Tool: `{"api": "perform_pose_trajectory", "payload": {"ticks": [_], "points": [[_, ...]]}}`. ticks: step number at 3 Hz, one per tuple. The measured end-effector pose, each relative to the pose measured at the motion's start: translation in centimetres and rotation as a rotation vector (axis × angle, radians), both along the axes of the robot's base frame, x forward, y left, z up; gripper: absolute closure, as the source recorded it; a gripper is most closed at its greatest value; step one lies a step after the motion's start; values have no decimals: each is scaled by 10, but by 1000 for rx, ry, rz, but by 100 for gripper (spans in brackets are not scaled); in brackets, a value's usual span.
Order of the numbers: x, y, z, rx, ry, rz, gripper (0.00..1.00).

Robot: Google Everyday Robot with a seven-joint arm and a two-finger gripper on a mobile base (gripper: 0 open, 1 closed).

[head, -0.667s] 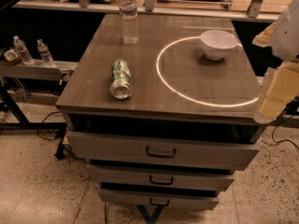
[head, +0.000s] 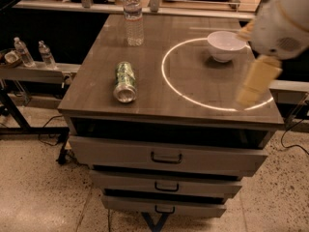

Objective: Pick water bottle

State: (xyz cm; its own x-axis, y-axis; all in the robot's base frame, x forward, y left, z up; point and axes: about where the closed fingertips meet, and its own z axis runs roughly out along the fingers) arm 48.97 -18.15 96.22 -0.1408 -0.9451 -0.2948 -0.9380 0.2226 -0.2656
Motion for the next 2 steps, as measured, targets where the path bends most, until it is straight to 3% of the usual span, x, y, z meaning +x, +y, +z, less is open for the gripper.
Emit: {"api": "perform_pose_trajectory", "payload": {"ticks": [1,2], "points": [[57,42,-12,66,-55,67,0],[128,103,-2,150,-169,97,0]]}}
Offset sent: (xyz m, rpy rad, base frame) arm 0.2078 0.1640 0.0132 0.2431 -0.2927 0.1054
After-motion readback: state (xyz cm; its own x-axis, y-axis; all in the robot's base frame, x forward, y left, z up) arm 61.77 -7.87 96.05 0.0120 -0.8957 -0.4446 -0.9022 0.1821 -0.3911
